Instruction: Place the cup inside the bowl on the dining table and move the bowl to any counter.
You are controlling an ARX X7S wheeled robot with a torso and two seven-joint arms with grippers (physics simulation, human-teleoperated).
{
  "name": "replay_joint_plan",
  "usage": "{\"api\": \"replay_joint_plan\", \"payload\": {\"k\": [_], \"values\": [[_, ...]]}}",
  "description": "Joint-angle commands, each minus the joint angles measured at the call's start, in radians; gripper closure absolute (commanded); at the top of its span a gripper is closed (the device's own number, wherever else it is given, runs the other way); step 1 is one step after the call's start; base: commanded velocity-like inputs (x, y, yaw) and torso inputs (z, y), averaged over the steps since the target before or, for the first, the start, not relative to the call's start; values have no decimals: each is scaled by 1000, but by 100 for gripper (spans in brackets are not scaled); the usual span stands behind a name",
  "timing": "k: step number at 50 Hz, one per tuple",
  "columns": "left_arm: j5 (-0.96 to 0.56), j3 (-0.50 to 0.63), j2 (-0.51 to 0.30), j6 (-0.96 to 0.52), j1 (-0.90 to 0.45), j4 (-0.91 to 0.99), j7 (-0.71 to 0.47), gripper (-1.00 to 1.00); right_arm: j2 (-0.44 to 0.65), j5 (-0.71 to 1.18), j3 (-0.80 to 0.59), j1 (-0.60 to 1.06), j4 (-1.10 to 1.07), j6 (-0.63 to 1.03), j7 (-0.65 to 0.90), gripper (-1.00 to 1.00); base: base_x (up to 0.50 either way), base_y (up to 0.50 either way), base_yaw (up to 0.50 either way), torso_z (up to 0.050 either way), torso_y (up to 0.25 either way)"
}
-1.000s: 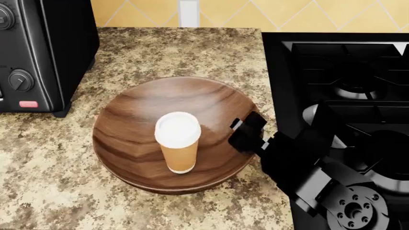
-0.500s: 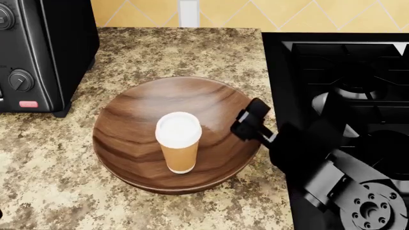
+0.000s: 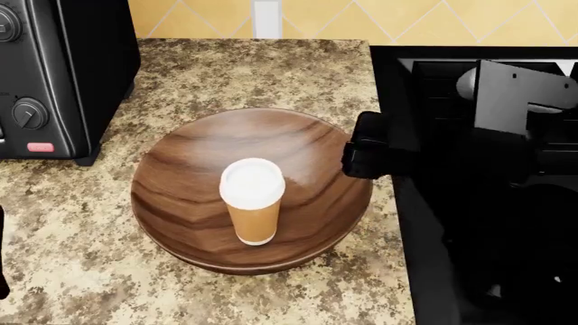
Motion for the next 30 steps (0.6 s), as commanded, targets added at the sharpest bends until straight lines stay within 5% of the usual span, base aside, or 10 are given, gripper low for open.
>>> {"api": "replay_joint_plan", "payload": {"k": [1, 30], "values": [[-55, 14, -20, -43, -79, 12, -36, -100, 115, -47, -26, 15, -211, 26, -13, -100, 0, 0, 0, 0, 0], [-482, 189, -44, -268, -725, -101, -336, -100, 183, 122, 61, 289, -220, 153, -1, -100, 0, 0, 0, 0, 0]]}}
